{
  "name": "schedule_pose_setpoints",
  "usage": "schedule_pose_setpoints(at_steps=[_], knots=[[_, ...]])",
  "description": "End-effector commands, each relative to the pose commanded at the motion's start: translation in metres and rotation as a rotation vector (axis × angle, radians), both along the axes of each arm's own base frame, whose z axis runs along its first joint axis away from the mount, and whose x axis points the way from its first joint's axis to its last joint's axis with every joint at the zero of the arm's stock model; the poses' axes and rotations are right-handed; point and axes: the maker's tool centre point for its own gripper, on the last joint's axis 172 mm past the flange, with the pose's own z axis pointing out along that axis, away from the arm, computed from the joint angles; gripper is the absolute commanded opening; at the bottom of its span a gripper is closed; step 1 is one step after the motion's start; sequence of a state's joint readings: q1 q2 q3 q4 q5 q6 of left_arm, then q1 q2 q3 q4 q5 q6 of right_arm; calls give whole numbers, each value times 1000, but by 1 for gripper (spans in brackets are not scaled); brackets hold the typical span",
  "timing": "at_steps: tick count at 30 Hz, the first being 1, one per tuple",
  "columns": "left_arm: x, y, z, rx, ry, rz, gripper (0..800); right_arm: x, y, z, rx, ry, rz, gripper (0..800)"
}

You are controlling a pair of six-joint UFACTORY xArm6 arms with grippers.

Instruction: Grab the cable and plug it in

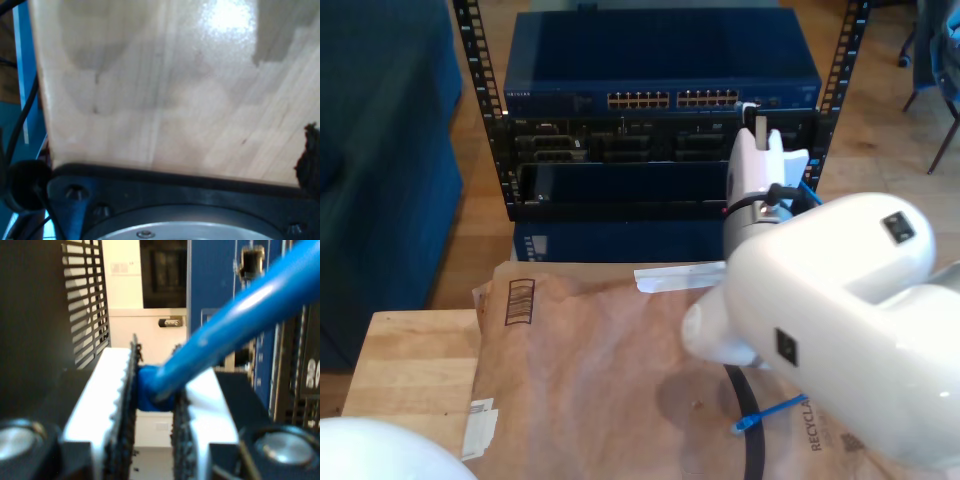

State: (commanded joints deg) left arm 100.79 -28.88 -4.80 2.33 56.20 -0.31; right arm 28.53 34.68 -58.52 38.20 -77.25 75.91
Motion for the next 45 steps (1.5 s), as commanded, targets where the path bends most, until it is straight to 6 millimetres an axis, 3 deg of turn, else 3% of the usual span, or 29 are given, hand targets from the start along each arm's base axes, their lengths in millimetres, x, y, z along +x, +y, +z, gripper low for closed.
schedule_pose_setpoints(at_steps=[11,20,45], knots=[[0,0,0,0,0,0,800,23,3,-2,-14,-27,-105,0],[0,0,0,0,0,0,800,28,-4,-12,2,-21,-137,0],[0,0,0,2,0,0,800,42,-12,-11,10,-30,-145,0]])
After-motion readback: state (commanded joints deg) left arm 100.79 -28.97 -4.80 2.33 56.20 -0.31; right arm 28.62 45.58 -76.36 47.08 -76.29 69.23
